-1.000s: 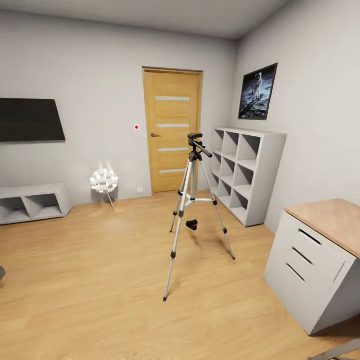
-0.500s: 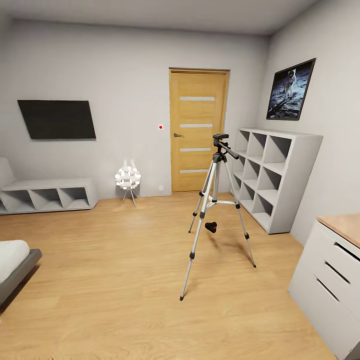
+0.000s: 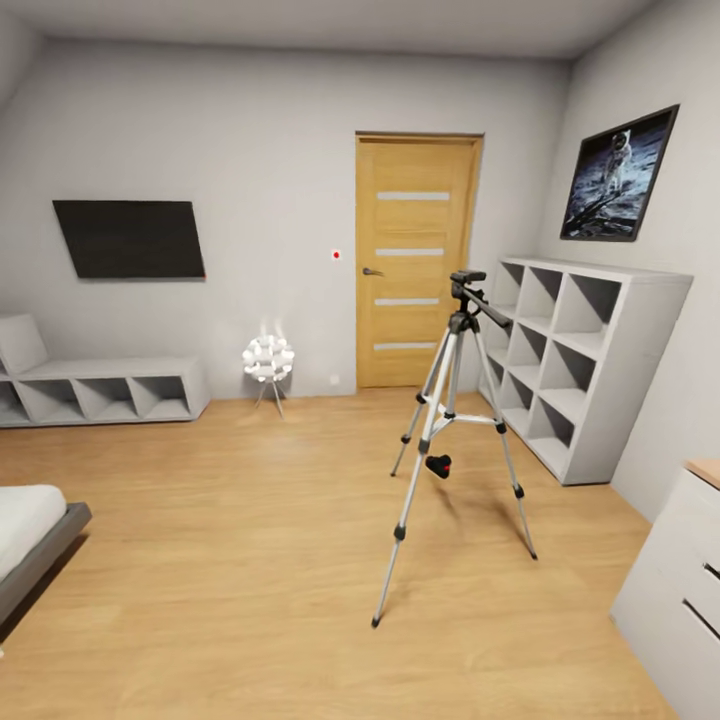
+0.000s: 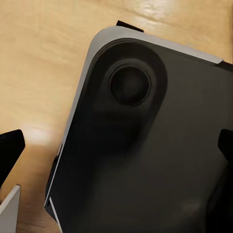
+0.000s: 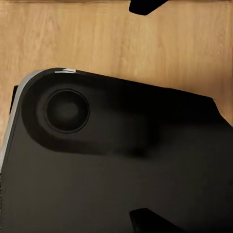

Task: Attach the digital camera to the camera tripod in the bedroom.

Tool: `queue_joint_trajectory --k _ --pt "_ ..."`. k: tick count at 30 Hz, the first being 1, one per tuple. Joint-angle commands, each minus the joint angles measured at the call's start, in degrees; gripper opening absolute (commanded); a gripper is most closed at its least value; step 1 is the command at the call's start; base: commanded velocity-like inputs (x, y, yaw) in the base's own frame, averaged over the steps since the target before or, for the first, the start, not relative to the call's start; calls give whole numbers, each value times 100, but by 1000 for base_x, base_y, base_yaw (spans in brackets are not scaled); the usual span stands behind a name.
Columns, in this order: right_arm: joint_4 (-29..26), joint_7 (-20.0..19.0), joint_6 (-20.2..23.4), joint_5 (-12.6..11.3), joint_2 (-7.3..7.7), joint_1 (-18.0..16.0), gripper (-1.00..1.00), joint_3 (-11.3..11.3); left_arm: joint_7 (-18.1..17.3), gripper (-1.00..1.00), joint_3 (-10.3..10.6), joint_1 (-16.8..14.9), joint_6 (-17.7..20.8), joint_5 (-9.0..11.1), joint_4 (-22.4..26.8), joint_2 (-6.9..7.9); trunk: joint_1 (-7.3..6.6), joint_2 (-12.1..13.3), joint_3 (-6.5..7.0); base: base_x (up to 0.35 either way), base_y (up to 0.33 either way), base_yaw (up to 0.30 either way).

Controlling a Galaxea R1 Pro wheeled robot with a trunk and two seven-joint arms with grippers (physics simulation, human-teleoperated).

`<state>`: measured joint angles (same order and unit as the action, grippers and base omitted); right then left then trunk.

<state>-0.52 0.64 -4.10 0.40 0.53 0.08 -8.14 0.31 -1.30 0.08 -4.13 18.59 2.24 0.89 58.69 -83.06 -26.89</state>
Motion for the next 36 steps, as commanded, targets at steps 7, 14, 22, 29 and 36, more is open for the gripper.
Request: queue_joint_trajectory --k 7,14,22,29,36 --pt "-5 1 -37 4 8 1 100 -37 -2 100 -32 1 -15 6 5 -1 3 -2 -4 320 0 2" --pt "-4 4 -38 4 9 1 100 -32 -5 100 -37 1 -17 4 7 -1 3 -2 -4 322 0 0" --pt "-1 6 -38 -2 -7 1 100 -20 -5 100 -40 1 -17 4 11 -1 3 -2 -4 322 4 0" --pt "0 7 -38 -10 -20 1 100 -11 -5 100 -42 1 -17 4 13 -1 3 -2 -4 322 61 0" --pt "0 3 -39 -2 -28 1 100 -19 -5 100 -39 1 -17 4 13 -1 3 -2 -4 322 93 0"
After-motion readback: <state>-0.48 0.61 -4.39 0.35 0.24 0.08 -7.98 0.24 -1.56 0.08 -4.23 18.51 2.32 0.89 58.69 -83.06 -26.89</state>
